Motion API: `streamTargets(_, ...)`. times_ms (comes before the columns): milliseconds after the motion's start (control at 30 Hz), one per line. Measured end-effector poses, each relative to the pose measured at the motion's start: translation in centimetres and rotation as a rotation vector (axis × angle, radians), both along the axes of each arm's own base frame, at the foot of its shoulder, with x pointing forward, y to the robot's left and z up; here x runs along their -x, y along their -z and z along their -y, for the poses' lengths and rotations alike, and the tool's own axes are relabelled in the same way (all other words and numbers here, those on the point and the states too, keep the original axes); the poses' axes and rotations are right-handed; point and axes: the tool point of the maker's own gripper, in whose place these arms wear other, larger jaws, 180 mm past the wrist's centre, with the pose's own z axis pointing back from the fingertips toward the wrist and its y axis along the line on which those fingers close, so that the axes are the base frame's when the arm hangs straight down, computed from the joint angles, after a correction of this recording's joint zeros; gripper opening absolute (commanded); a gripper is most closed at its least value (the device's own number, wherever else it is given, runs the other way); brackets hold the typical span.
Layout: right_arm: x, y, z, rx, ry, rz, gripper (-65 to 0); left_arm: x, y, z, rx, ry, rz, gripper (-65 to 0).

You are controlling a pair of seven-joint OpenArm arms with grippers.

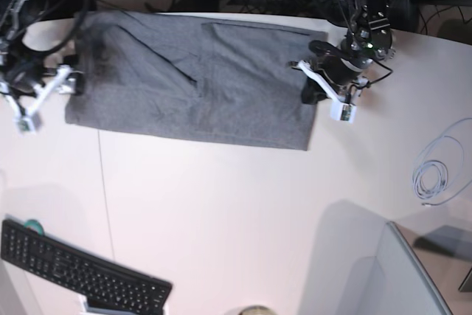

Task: Layout the t-shirt on the table in an organized manner, then fold the t-shirt properly
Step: 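Grasp opposite sides of the folded shirt with both grippers and straighten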

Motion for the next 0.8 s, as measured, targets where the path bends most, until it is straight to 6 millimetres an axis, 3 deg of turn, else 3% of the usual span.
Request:
streamTargets(100,1.2,1.4,3.7,-0.009,0.103,-0.066,-16.2,-0.3,0.0,-2.1,-0.024,-0.043,0.003,-65.0)
streamTargets(300,3.3,3.4,4.8,-0.045,0.123,-0.175,-15.6,-0.1,-0.9,-3.3,-0.056,-0.068,0.017,-65.0)
streamTargets(500,4.5,4.4,2.4,-0.101,0.112,-0.260,-15.5,-0.8,-5.0,-5.8,-0.122,-0.120,0.119,-65.0)
streamTargets(600,3.7,4.3,0.8,-0.154,0.105,-0.245,-15.5,-0.7,-6.9,-7.6,-0.152,-0.160,0.168,-65.0)
streamTargets(700,2.5,3.7,-1.0,-0.245,0.101,-0.188,-15.5,1.3,-6.5,-10.4,-0.193,-0.205,0.135,-65.0)
streamTargets(800,2.3,3.6,-1.6,-0.270,0.089,-0.185,-15.5,4.0,-4.8,-13.7,-0.208,-0.217,0.057,-65.0)
